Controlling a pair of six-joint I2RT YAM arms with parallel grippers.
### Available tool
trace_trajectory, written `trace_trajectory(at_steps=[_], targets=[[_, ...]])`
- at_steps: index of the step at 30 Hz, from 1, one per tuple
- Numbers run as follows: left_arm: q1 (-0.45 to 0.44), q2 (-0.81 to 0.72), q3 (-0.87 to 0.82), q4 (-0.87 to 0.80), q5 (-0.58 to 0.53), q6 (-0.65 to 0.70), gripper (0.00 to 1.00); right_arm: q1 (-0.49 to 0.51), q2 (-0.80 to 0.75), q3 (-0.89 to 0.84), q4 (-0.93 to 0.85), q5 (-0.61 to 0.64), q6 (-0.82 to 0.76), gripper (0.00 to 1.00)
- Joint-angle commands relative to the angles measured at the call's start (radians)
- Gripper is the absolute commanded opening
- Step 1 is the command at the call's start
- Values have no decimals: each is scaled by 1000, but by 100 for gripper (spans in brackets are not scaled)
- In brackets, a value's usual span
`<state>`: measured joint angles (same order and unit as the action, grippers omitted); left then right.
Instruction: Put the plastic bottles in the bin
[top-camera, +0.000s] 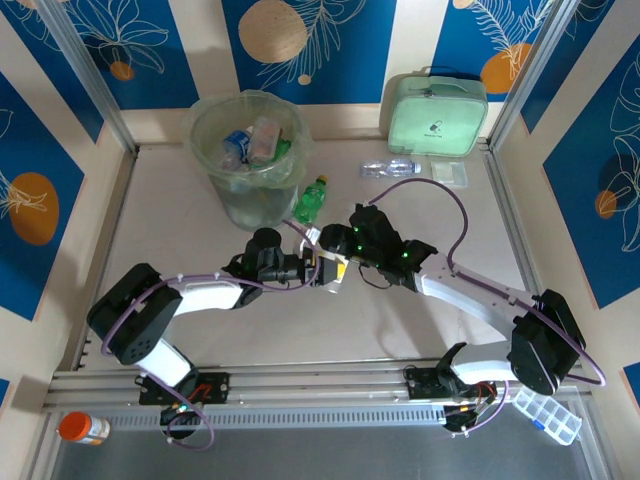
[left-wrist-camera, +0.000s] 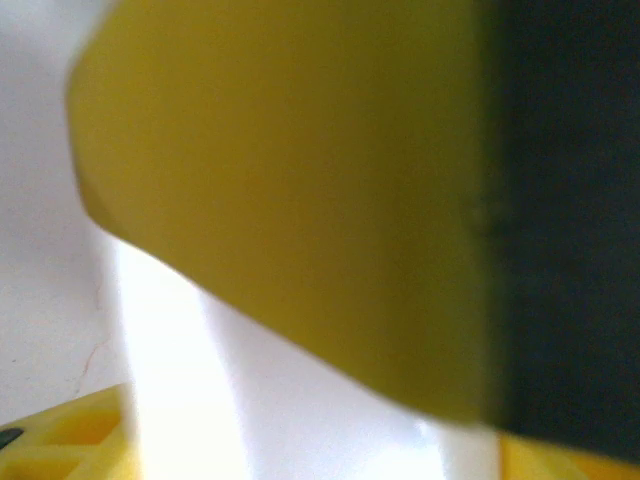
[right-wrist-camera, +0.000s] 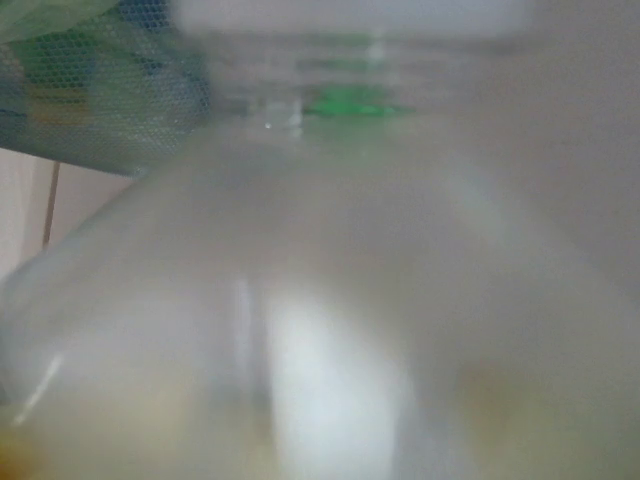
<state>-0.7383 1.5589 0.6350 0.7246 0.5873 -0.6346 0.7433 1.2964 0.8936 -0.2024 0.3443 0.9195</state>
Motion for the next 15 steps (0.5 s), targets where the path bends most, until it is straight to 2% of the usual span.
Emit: trace_trajectory(at_steps=[1,5,8,15], targets=[[-7,-42,12,-24,-28,57,61,-1,-43,5,-52,88,12,100],[-7,-58,-1,-43,-80,70,57,-26,-93,-5,-94,132,46,99],[-6,-73,3,-89,-117,84,54,-52,-179,-62,-50,127,55,99],[-7,-169,43,-349,-368,160,46,-62,-415,-200,41,219,43,98]])
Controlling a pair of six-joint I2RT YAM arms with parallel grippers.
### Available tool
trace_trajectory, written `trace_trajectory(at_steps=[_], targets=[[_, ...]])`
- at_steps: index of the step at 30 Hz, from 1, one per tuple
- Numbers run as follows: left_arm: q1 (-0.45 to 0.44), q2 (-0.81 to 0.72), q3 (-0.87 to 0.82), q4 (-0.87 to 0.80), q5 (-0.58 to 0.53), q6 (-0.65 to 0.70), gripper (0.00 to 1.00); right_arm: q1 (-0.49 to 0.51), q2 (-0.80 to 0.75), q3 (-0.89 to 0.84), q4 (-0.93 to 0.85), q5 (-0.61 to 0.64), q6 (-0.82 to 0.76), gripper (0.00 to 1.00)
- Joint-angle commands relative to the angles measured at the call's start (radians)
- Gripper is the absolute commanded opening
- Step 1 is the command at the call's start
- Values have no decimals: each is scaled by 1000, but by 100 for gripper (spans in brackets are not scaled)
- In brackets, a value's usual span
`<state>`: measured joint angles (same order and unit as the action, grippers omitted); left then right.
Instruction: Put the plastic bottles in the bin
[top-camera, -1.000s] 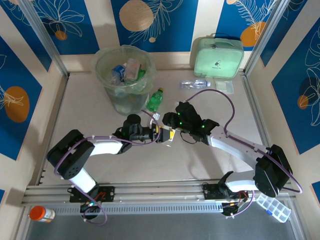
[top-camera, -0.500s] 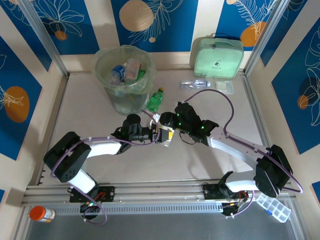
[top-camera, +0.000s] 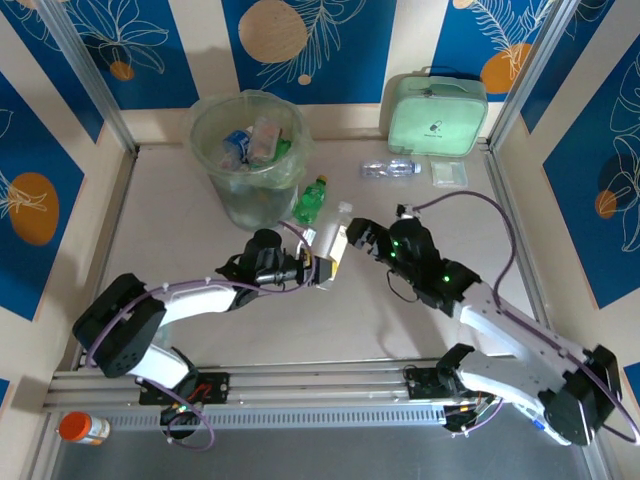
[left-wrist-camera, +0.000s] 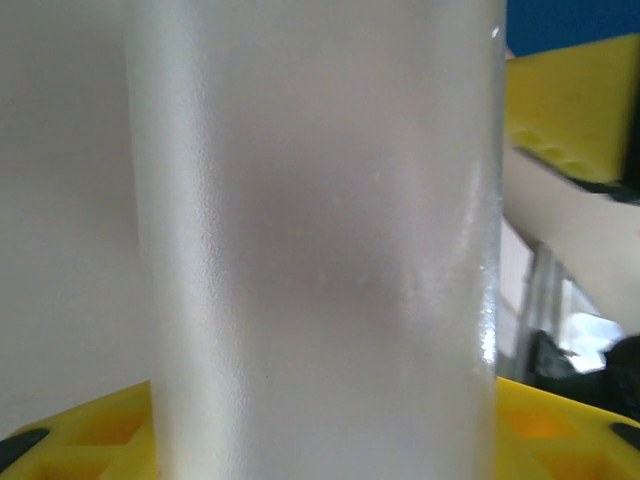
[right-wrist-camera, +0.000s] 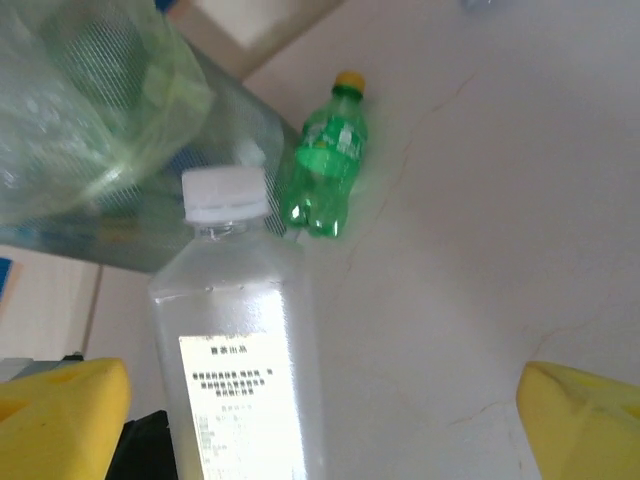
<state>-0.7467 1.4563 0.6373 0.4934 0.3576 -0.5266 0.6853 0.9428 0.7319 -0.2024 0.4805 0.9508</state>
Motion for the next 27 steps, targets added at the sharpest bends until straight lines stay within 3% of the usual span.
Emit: trace_trajectory(at_steps=[1,6,12,16,21,27], targets=[[1,-99,53,-167,-168,54,45,-4,-86,-54,43,105,15,97],[0,-274,154,-378,-206,108,47,-6,-115,-94,24,198,42,91],[6,-366,364,-609,-317,153,46,17,4,-39,-20,213,54,90],[62,-313,601,-806,-393,143,45,59,76,-6,-27,246,30,90],[230,-196,858,-956,-378,108,44,97,138,28,-34,301,-1,90],[346,-19,1089,-1085,-415,188,46,104,179,53,-45,309,-16,90]])
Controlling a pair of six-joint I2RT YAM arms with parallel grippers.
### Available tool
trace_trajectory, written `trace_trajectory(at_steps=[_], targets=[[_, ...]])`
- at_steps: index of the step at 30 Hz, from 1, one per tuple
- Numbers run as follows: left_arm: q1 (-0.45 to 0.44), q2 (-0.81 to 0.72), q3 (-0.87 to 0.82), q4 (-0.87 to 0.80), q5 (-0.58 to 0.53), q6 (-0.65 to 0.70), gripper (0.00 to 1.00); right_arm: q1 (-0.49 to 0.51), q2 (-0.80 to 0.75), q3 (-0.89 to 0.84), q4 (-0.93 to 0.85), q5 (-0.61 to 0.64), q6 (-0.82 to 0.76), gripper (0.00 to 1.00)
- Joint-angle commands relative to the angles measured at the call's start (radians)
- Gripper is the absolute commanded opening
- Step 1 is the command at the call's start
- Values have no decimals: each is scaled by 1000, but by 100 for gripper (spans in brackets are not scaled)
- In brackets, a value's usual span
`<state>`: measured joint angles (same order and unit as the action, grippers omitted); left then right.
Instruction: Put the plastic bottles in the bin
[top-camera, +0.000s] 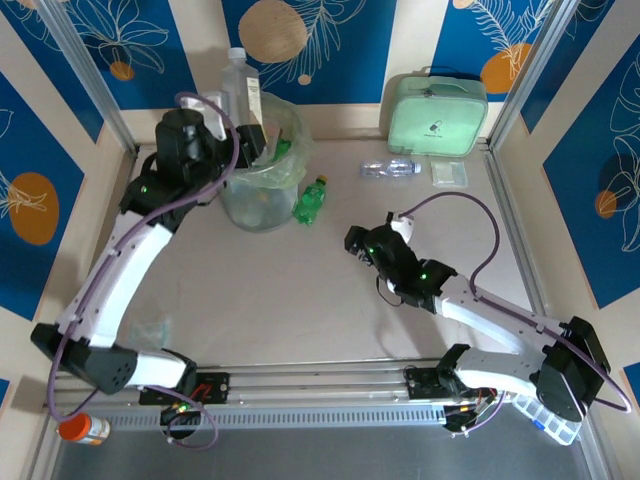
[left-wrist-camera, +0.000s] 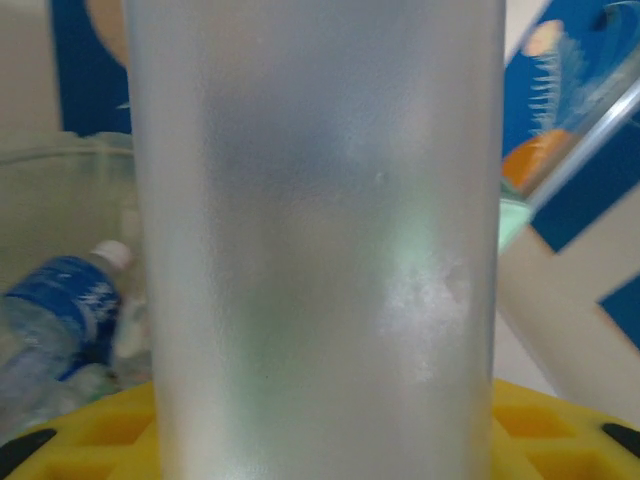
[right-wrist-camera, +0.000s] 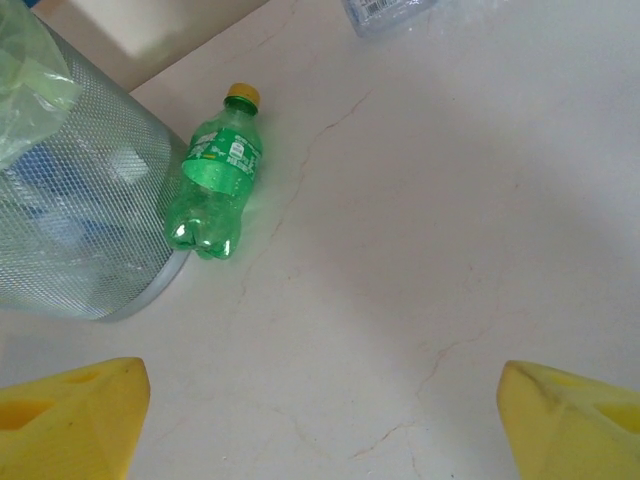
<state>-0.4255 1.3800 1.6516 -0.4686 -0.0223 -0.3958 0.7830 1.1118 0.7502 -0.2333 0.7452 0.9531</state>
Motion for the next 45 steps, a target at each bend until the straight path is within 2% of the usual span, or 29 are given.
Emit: trace_trajectory(at_steps=[1,7,13,16,19,23,33,38,39,43,45], targets=[[27,87,106,-139,-68,87,46,8,17,38,-17,42,-19,90],[39,219,225,-165,-222,228,46,22,55,55,-11,26,-32,91],[72,324,284,-125,-244,336,47,35,96,86,-10,-4,-76,90],[109,386,343,-162,-233,354,47,41,103,90,-11,12,-78,90],[153,429,379,-189,-162,352,49,42,108,93,-9,14,-82,91],[184,484,405,-218,-125,398,50,47,115,96,-9,22,-87,90],[193,567,365,-205,-20,433,50,55,150,117,-22,31,-92,90],[193,577,349,-217,-55,431,51,56,157,127,-33,31,-90,91],[194,576,349,-224,-57,431,53,56,157,127,-32,31,-90,91],[193,543,349,-226,-62,419,78,59,153,126,-35,41,-93,91],[194,510,349,-216,-50,409,83,59,151,127,-37,50,-94,91]])
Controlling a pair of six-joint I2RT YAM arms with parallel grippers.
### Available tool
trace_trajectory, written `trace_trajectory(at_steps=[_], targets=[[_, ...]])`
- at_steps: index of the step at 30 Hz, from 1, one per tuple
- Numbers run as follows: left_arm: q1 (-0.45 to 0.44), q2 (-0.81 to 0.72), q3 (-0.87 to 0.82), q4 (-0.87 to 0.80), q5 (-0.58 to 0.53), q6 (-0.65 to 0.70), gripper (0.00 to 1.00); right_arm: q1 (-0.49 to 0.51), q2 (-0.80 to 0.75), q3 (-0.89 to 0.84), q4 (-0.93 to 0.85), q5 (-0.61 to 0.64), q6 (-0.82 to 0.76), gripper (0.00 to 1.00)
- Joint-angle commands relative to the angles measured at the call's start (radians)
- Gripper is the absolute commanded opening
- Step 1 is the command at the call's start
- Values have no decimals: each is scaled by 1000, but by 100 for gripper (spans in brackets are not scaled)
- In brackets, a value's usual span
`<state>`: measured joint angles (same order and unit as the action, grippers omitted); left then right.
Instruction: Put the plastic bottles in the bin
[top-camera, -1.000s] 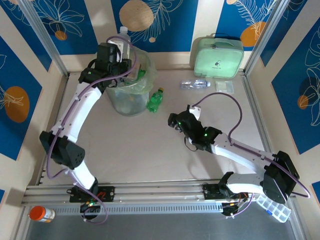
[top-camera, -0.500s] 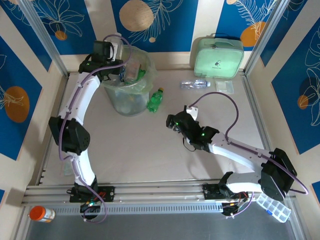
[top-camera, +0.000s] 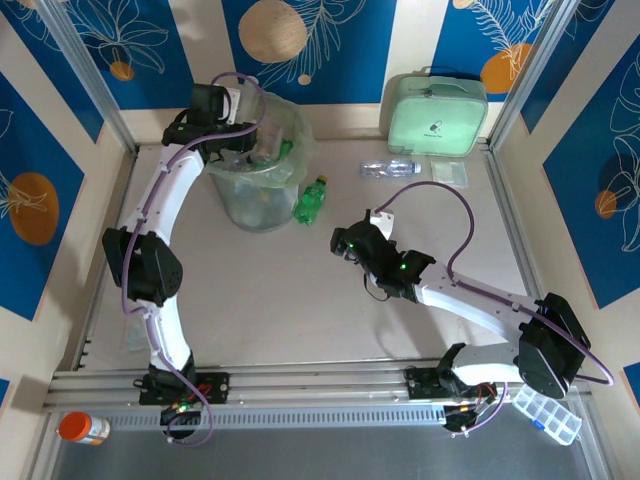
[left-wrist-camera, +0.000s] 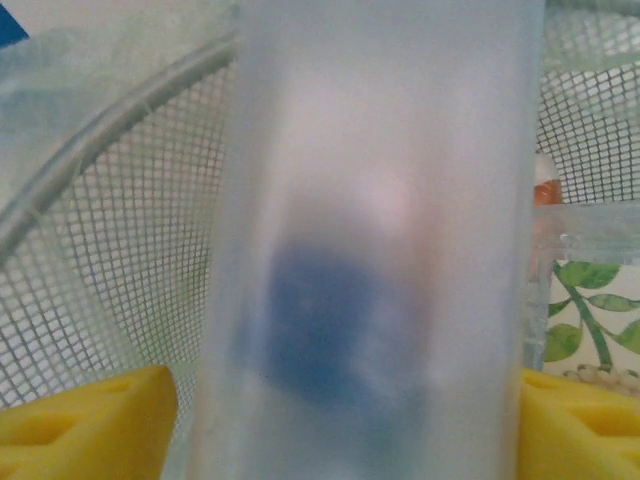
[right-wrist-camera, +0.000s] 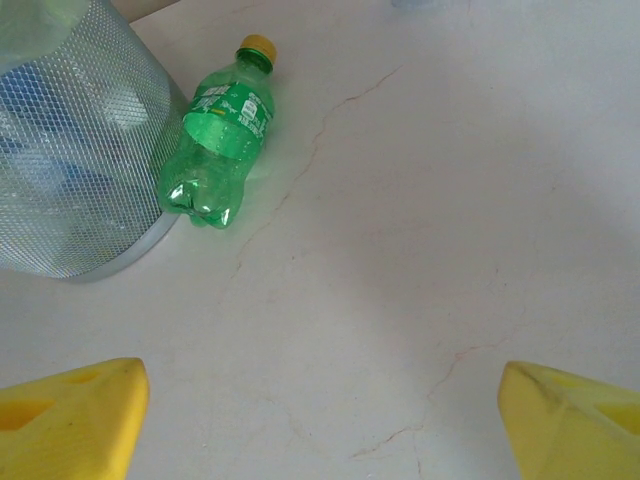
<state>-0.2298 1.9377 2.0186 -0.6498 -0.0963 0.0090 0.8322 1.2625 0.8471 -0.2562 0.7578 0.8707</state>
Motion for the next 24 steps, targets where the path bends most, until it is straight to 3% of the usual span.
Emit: trace_trajectory(at_steps=[1,14,20,24], targets=[[-3,-66,-17,-28,34,0,85,10,1,30,-14,38,-12,91],[-71,-385,-148,55,96,-140,84,8,-20,18,5,57,-41,89],[-185,-624,-445,176,45,-329,79,-22,-30,-12,62,-56,-70,86],[-320,-776,-634,242,-31,-406,77,-53,-34,-38,128,-178,-111,84]])
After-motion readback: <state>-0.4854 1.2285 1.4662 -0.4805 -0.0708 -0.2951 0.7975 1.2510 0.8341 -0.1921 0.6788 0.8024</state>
